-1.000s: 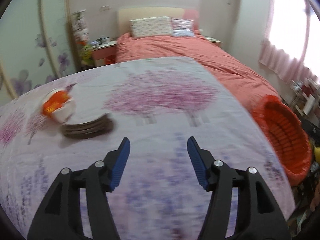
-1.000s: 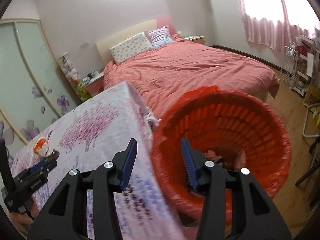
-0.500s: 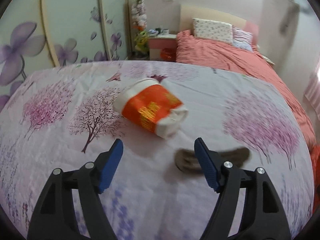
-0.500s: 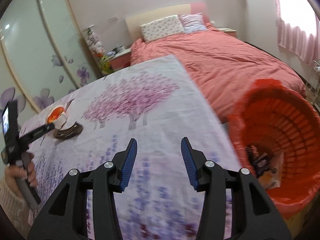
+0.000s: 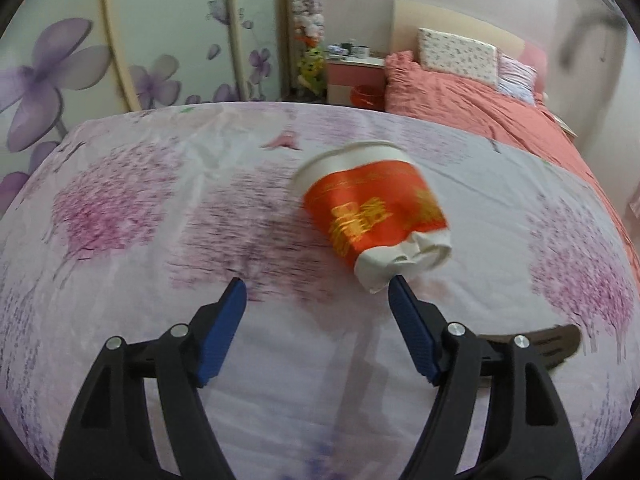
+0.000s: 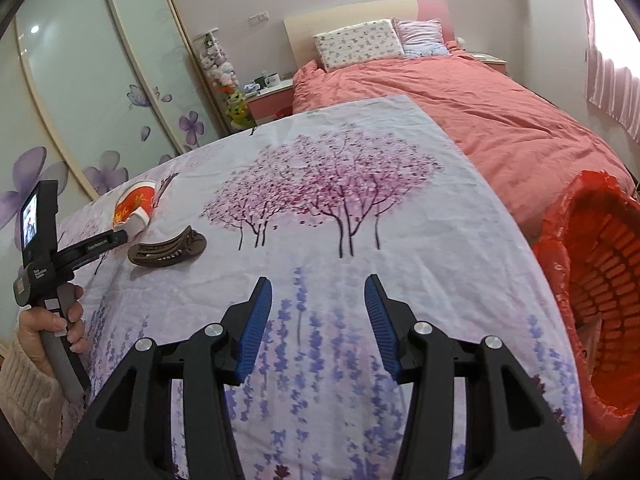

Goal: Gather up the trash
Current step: 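Close the left gripper around the orange-white paper cup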

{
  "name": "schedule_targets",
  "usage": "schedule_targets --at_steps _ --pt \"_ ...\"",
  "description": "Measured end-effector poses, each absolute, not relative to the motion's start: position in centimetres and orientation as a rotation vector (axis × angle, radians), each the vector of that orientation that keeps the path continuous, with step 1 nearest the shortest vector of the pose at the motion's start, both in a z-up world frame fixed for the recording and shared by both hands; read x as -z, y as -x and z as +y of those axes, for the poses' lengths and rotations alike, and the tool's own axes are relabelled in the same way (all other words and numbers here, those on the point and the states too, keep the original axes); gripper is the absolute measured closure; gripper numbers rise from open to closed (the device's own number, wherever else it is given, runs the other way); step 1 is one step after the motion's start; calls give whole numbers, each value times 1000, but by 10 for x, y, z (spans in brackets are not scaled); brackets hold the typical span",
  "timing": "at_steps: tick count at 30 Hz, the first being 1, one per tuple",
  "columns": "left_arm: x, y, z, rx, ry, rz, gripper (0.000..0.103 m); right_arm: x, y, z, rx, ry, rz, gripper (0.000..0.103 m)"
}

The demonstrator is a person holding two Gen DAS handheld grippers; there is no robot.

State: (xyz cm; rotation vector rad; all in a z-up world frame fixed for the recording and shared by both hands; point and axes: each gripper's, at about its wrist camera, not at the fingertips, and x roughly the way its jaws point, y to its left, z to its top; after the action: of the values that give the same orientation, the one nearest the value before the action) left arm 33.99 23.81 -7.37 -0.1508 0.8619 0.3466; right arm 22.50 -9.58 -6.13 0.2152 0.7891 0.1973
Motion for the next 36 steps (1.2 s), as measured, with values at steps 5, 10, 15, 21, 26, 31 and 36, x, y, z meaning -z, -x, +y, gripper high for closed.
schedule_targets --at_steps 5,10,15,21,26,31,36 --pt "63 -323 252 -279 208 817 24 66 -227 -87 -216 -212 800 54" --pt "54 -327 235 -222 220 777 11 69 -230 -82 -223 -210 811 54" --pt "62 -371 213 -278 140 830 9 70 -232 -80 -222 -206 813 50" --pt "74 -399 212 -342 111 863 9 70 -236 -76 -226 -193 816 49" --pt "81 -409 220 -333 143 905 30 71 -235 -74 -230 -184 823 49" --pt "82 -396 234 -331 165 903 30 70 -232 -63 -245 -166 829 49" --pt "82 -364 259 -355 135 907 30 65 -232 -43 -278 -146 827 49"
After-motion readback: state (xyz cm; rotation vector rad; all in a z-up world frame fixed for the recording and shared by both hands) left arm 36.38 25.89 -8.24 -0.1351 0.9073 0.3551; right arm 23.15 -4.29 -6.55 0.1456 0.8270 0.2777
